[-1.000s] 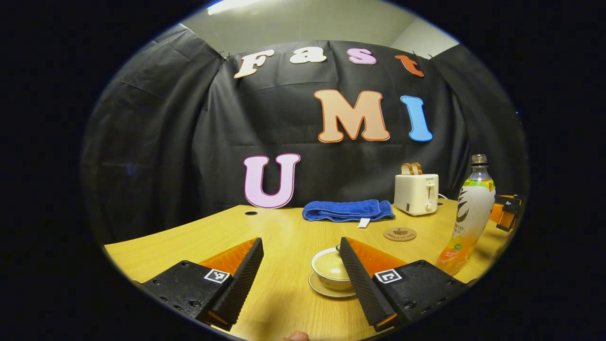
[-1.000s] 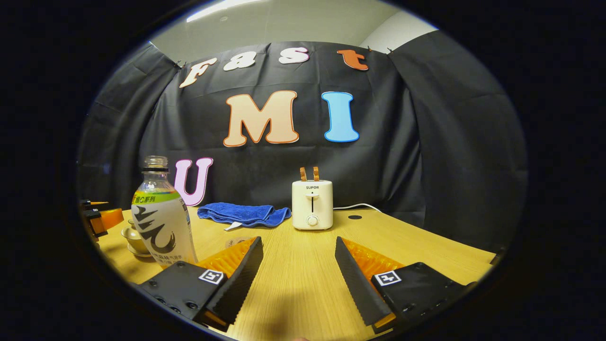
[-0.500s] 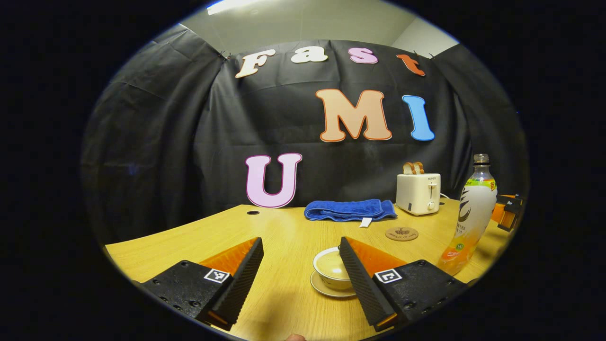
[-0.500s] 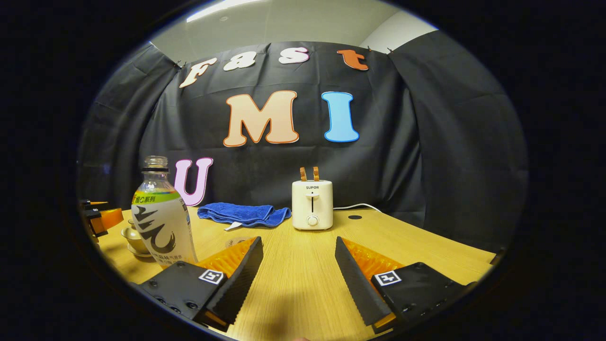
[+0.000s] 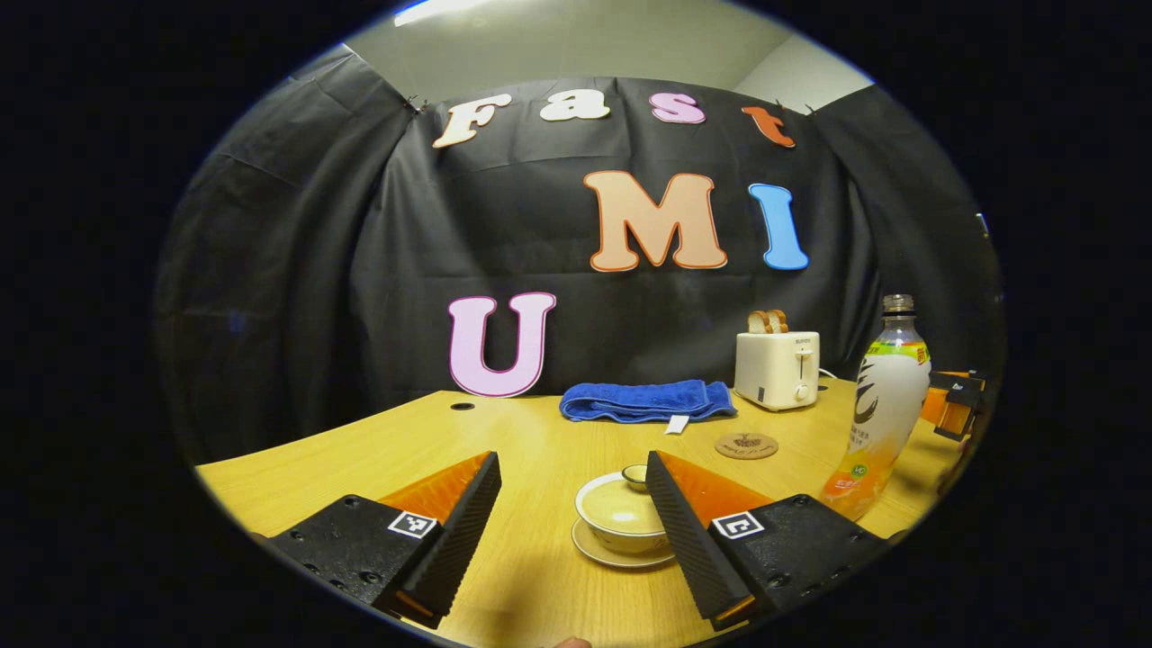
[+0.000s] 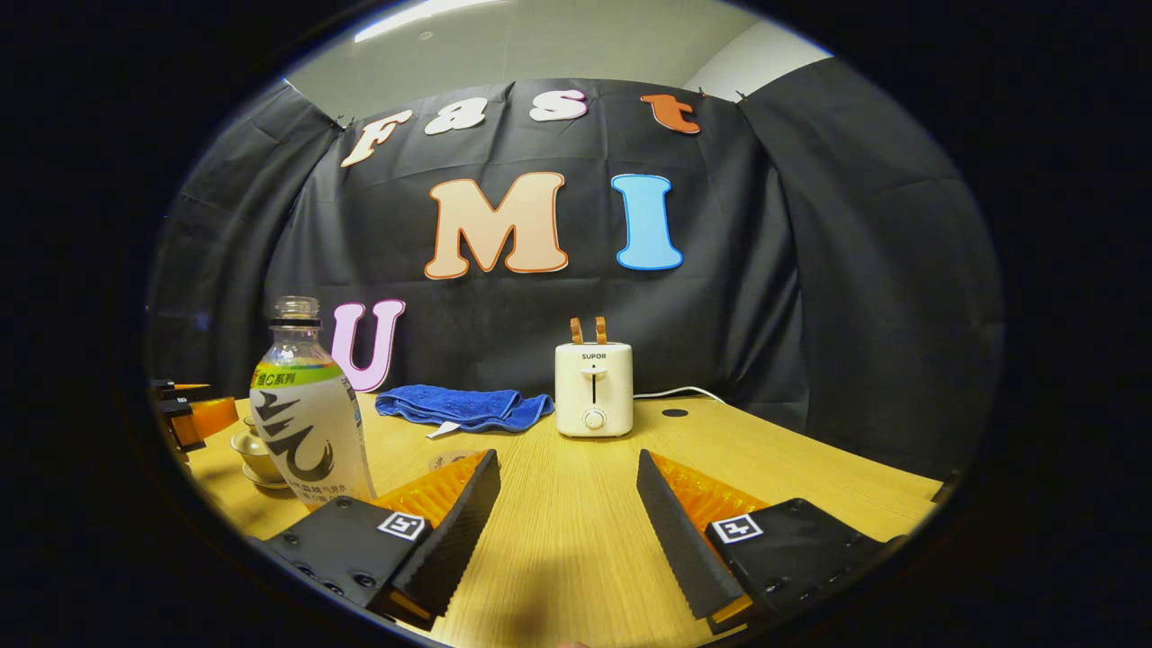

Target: Open the teacup lid with one hand, grasp the water bottle and pour water into the teacup with the other hand; after pouring, place the water bottle on the coaster and then close the teacup lid.

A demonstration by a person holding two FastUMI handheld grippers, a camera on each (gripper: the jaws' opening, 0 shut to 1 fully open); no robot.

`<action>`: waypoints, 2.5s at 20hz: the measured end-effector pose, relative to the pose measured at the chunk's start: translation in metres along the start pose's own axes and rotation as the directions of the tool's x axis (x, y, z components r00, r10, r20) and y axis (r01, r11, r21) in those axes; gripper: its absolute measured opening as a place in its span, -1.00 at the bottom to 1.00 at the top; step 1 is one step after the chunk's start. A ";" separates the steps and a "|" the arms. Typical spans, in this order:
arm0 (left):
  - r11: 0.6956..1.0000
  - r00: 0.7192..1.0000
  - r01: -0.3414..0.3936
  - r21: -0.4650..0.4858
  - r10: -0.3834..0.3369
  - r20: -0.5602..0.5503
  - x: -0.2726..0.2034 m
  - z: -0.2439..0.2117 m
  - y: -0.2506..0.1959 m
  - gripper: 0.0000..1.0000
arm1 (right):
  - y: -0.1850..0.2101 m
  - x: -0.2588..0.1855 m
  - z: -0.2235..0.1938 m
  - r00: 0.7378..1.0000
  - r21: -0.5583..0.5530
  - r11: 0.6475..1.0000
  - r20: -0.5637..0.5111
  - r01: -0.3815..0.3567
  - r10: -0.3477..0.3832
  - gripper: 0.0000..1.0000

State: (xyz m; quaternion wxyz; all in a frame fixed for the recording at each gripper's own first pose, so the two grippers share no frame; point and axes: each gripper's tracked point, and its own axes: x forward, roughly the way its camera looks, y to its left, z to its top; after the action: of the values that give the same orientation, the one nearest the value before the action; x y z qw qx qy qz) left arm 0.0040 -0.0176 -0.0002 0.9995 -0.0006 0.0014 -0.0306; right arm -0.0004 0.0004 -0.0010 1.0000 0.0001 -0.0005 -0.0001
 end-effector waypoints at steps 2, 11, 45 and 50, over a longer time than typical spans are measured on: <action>0.999 0.999 0.032 0.017 -0.032 0.003 0.002 0.005 -0.010 0.89 | 0.000 0.000 0.000 1.000 0.000 1.000 0.000 0.000 0.000 0.96; 0.986 0.988 0.129 0.101 -0.119 -0.102 0.024 -0.006 -0.036 0.80 | 0.002 0.000 0.000 1.000 0.001 1.000 0.000 -0.009 0.009 0.87; 0.998 0.993 0.069 0.001 -0.068 -0.092 0.031 0.012 -0.009 -0.52 | 0.020 -0.012 0.000 0.996 0.003 0.996 -0.007 -0.086 0.086 0.96; 0.999 0.998 0.032 0.006 -0.031 -0.051 0.015 0.028 0.013 -0.53 | 0.039 -0.031 -0.001 0.990 0.005 0.990 -0.014 -0.140 0.140 0.96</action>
State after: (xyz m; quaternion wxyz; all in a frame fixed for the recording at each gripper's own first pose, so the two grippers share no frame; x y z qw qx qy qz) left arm 0.0203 -0.0058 0.0276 0.9986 0.0037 0.0268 -0.0463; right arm -0.0311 0.0398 -0.0021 0.9975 0.0021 0.0066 0.0700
